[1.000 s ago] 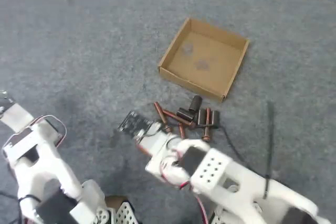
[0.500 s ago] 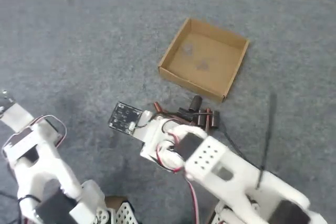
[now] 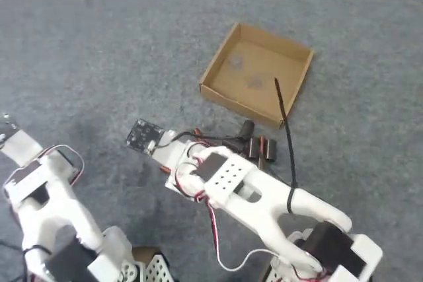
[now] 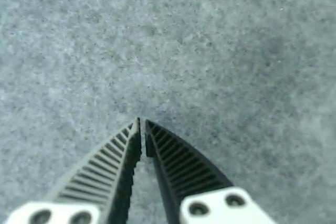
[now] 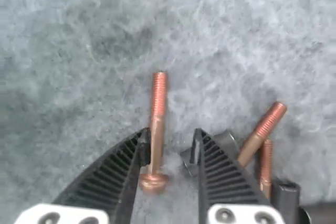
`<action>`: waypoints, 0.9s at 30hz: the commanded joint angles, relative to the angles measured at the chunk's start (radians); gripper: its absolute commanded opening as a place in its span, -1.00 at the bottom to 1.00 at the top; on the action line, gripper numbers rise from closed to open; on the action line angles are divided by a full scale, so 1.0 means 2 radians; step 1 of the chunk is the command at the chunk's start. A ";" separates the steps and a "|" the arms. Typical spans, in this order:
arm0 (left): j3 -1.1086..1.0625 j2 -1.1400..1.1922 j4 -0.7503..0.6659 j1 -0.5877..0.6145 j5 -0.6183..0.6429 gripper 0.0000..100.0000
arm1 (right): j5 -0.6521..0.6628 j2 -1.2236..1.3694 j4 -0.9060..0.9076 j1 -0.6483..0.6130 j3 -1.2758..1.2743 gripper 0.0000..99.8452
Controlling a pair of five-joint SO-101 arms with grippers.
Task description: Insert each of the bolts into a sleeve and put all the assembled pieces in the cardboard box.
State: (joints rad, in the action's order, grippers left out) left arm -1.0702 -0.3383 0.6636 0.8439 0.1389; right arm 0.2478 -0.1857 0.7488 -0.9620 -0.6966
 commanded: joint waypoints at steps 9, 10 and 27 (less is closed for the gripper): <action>0.023 -0.002 -0.012 -0.003 0.000 -0.97 | -0.049 -0.292 0.158 0.191 -0.002 -0.92; 0.023 -0.002 -0.012 -0.003 0.000 -0.97 | -0.059 -0.302 0.154 0.211 -0.015 -0.92; 0.022 -0.002 -0.012 -0.003 0.000 -0.97 | -0.142 -0.073 0.132 0.347 0.019 -0.85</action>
State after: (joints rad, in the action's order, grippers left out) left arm -1.0702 -0.3383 0.6636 0.8439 0.1389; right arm -0.0100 -0.3759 1.0173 -0.2900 -0.7350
